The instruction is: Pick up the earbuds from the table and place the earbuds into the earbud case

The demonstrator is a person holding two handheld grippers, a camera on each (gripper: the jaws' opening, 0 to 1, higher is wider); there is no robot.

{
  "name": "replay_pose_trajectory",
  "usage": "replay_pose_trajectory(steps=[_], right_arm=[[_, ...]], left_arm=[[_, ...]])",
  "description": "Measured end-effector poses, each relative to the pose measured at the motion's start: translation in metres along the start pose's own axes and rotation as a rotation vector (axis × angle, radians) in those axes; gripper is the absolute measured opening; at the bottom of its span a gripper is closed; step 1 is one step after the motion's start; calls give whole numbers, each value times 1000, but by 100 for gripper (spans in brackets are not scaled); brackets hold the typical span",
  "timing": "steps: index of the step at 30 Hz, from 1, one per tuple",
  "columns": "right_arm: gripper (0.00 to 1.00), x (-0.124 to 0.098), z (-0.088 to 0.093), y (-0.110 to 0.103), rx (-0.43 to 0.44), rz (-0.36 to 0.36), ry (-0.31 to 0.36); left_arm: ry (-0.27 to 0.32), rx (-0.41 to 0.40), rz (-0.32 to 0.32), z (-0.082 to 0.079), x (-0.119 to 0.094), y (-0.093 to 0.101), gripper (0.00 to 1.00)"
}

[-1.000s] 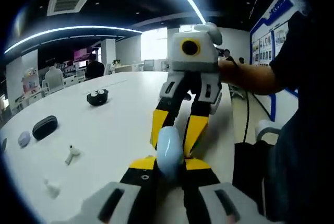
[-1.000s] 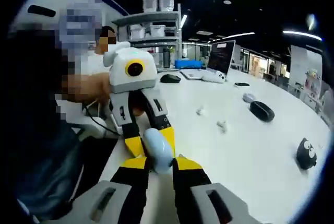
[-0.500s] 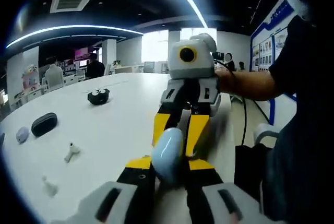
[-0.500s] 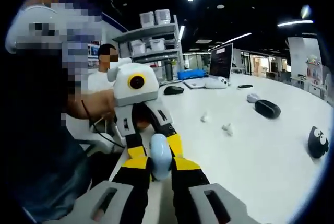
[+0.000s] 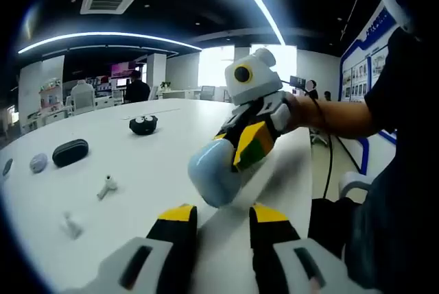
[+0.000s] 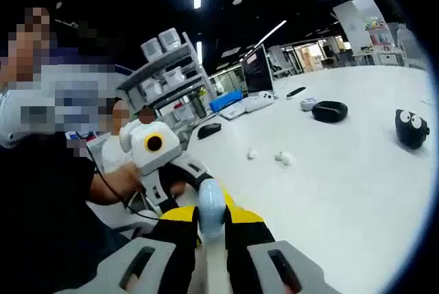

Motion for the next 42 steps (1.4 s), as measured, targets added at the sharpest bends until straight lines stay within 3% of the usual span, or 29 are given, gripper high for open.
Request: replay_pose_trajectory(steps=[3,12,14,19,26,33,36,37,39,42], right_arm=[[14,-3,-8,5,81,9,46],[14,-14,-45,47,264,138,144],[14,-13,-55,56,340,176,154],[14,-8,-83,80,410,269,107],[15,4,-117,124,551,303,86],[15,14,-129,167,667,383,44],[15,14,-130,168,670,383,43],[15,20,-133,176,686,409,-4],[15,23,-132,180,697,424,-31],[15,24,-131,188,768,430,-27]], left_arm=[[9,-8,-16,1,-7,1,36],[30,-46,-94,11,-37,6,49],[37,-59,-116,16,-46,6,50],[55,-101,-173,30,-70,6,50],[80,-132,-217,39,-91,7,49],[101,-155,-242,46,-102,4,49],[106,-168,-249,49,-104,2,49],[107,-173,-252,50,-105,2,49],[116,-177,-251,50,-106,2,49],[128,-195,-240,50,-108,1,49]])
Point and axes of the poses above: the point that each gripper's makers call its tool centre point, and the gripper's own axes: x roughly forward along the fingers, y roughly to its right, z roughly out of its underside, the point moved 10 cm from there along -x, roughly backward along the fingers, and after that the axes turned 4 degrees about -y, right-handed, at the moved point
